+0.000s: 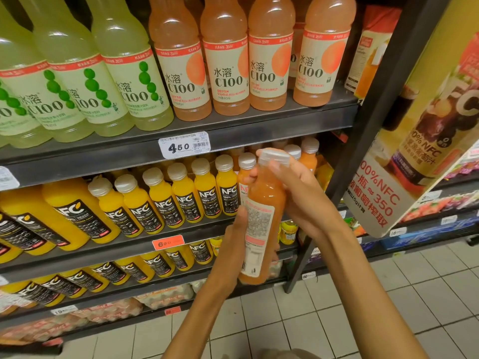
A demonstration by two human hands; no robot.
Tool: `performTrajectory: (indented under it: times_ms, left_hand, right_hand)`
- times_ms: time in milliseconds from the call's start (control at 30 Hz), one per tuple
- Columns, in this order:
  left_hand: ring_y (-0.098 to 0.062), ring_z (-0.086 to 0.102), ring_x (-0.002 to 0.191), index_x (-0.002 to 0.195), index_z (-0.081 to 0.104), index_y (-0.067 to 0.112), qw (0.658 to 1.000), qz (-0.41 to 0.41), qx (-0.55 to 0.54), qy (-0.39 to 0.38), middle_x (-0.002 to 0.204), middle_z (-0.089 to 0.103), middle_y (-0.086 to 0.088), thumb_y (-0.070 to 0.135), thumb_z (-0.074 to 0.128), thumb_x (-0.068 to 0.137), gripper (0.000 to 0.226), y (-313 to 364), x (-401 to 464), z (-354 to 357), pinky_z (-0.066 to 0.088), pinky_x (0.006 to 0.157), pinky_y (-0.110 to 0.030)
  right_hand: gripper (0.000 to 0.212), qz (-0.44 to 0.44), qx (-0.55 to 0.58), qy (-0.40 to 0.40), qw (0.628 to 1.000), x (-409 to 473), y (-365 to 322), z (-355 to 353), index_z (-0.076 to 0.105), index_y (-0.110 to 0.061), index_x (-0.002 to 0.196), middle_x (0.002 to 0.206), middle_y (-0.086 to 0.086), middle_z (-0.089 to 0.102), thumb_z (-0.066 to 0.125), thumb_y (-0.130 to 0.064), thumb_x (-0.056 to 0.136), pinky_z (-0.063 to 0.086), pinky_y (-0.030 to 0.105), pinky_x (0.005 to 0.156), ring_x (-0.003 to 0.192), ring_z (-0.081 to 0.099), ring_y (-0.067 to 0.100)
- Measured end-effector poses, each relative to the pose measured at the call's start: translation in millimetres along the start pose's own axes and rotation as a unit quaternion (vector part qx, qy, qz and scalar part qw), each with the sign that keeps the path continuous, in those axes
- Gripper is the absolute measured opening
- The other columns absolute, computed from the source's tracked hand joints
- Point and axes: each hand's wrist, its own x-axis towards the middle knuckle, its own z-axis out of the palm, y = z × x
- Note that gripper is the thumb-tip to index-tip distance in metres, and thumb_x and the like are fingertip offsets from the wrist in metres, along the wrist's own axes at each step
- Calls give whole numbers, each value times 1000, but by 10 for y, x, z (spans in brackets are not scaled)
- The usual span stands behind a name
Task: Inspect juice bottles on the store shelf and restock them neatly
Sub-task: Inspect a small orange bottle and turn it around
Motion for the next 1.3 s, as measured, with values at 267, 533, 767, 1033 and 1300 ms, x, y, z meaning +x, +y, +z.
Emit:
performTrajectory:
  times_ms: [267, 533, 767, 1033, 1300]
  left_hand:
    - [-1, 67, 84, 114, 54, 30, 995, -15, 91, 31, 108, 66, 3, 85, 25, 60, 82, -25, 83, 77, 54, 70, -19]
    - [-19, 70, 85, 109, 61, 24, 998, 5, 61, 14, 93, 71, -1, 97, 45, 35, 106, -47, 209, 62, 58, 73, -30]
    - [-24, 69, 73, 101, 61, 10, 995, -88, 38, 18, 88, 69, -13, 74, 25, 71, 79, -222, 424, 59, 56, 68, -35]
    - [9, 46, 113, 133, 35, 40, 991, -39, 103, 81, 133, 44, 17, 61, 28, 86, 52, -492, 595, 88, 41, 92, -17]
    - [-30, 47, 126, 135, 41, 11, 981, -180, -23, 67, 125, 50, -5, 51, 42, 92, 58, -575, 1032, 94, 41, 105, -39]
  right_hand:
    - [31, -24, -63, 52, 996, 51, -3, -27, 54, -22, 109, 74, -1, 68, 62, -37, 82, 55, 25, 70, 75, 67, 13]
    - [26, 18, -53, 37, 998, 106, 19, -175, 50, -37, 119, 96, -7, 72, 51, -37, 93, 55, 24, 77, 95, 68, 11]
    - [40, -2, -27, 33, 999, 164, 127, -260, 51, -27, 119, 94, -3, 72, 60, -34, 81, 55, 26, 75, 92, 69, 14]
    - [40, -7, -145, 39, 989, 144, 430, -487, 55, -24, 119, 107, -11, 66, 65, -3, 86, 50, 20, 86, 106, 61, 7]
    - [47, 29, -115, 115, 986, 346, 574, -777, 55, -19, 114, 103, 1, 65, 66, 10, 79, 50, 18, 77, 92, 62, 5]
